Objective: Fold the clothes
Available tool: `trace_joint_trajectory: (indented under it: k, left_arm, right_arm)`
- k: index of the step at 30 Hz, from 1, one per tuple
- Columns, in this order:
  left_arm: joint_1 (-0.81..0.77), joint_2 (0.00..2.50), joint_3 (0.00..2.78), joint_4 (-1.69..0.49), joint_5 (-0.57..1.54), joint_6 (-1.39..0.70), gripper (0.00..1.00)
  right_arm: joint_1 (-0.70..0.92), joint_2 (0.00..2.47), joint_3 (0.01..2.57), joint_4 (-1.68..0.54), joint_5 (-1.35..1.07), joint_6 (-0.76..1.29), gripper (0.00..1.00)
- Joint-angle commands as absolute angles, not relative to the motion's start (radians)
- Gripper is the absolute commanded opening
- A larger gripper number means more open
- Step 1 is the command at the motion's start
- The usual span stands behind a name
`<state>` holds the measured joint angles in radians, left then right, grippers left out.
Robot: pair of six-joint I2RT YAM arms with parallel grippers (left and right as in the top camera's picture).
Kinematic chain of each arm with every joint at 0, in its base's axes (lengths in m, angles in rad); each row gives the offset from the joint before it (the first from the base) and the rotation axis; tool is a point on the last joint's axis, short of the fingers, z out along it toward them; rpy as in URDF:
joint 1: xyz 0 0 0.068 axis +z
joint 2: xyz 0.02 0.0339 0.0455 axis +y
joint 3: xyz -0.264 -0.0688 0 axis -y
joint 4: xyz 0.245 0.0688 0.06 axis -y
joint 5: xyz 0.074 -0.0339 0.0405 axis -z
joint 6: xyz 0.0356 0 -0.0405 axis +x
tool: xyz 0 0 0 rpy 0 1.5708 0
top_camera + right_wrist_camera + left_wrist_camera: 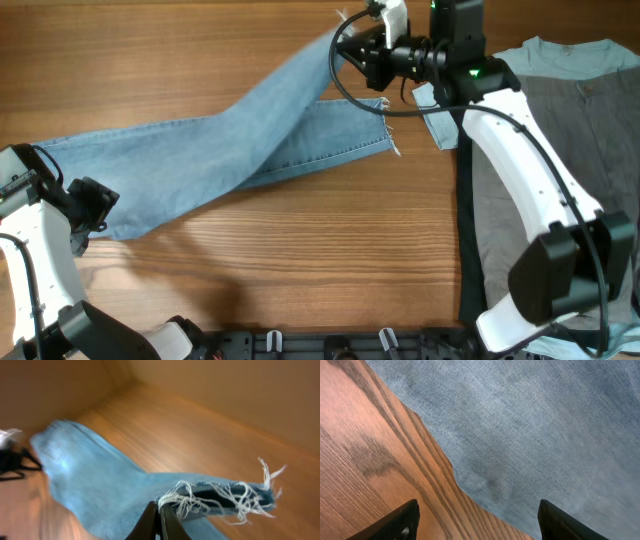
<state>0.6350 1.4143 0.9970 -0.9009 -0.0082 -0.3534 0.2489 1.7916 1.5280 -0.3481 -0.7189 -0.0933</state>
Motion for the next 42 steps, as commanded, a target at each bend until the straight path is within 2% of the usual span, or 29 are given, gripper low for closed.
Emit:
trace_joint_trajectory:
  k: [1, 6, 9, 10, 11, 12, 17, 20, 22, 26, 28, 30, 31, 32, 33, 34, 38, 42]
  left_arm:
    - [0.632, 1.401, 1.01, -0.898, 0.004, -0.345, 0.75]
    - [0.632, 1.401, 1.01, -0.899, 0.004, -0.345, 0.75]
    - [0.632, 1.401, 1.01, -0.898, 0.004, -0.345, 0.76]
    - [0.632, 1.401, 1.01, -0.898, 0.004, -0.345, 0.76]
    - [0.632, 1.401, 1.01, -0.898, 0.004, -0.345, 0.76]
    - [0.632, 1.401, 1.01, -0.899, 0.004, -0.345, 0.76]
    - [0.632, 1.401, 1.01, -0.899, 0.019, -0.344, 0.83]
    - [0.632, 1.401, 1.01, -0.899, 0.09, -0.335, 0.77]
    - [0.632, 1.401, 1.01, -0.896, 0.171, -0.261, 0.71]
    - [0.632, 1.401, 1.01, -0.907, 0.226, -0.187, 0.69]
    - [0.632, 1.401, 1.01, -0.913, 0.274, -0.135, 0.72]
    - [0.632, 1.401, 1.01, -0.915, 0.281, -0.134, 0.73]
    - [0.632, 1.401, 1.01, -0.914, 0.281, -0.134, 0.73]
    - [0.632, 1.401, 1.01, -0.914, 0.28, -0.134, 0.73]
    - [0.632, 1.401, 1.01, -0.914, 0.281, -0.134, 0.73]
    - [0.632, 1.401, 1.01, -0.914, 0.281, -0.134, 0.73]
    - [0.632, 1.401, 1.01, -0.914, 0.281, -0.134, 0.74]
    - [0.627, 1.401, 1.01, -0.897, 0.357, -0.134, 0.72]
  right_arm:
    - [0.233, 1.923, 1.491, -0.422, -0.619, -0.16, 0.04]
    - [0.231, 2.076, 1.485, -0.53, -0.587, -0.157, 0.04]
    - [0.231, 2.087, 1.485, -0.584, -0.461, -0.154, 0.04]
    - [0.229, 2.085, 1.485, -0.598, -0.423, -0.154, 0.11]
    - [0.221, 2.085, 1.485, -0.622, -0.387, -0.152, 0.45]
    - [0.21, 2.085, 1.485, -0.644, -0.365, -0.144, 0.57]
    - [0.089, 2.085, 1.485, -0.708, -0.374, -0.112, 0.72]
    - [0.039, 2.086, 1.485, -0.71, -0.477, -0.112, 0.74]
    - [0.056, 2.093, 1.483, -0.707, -0.525, -0.105, 0.74]
    - [0.109, 2.146, 1.483, -0.688, -0.533, -0.087, 0.86]
    - [0.137, 2.191, 1.483, -0.679, -0.575, -0.103, 0.88]
    - [0.155, 2.226, 1.483, -0.667, -0.575, -0.075, 0.85]
    - [0.16, 2.237, 1.483, -0.664, -0.583, -0.071, 0.75]
    - [0.165, 2.24, 1.483, -0.663, -0.595, -0.072, 0.54]
    - [0.165, 2.236, 1.486, -0.664, -0.598, -0.071, 0.11]
    - [0.158, 2.23, 1.488, -0.668, -0.588, -0.071, 0.04]
    - [0.061, 2.159, 1.508, -0.683, -0.442, 0.042, 0.04]
    - [-0.086, 2.038, 1.52, -0.709, -0.501, 0.022, 0.04]
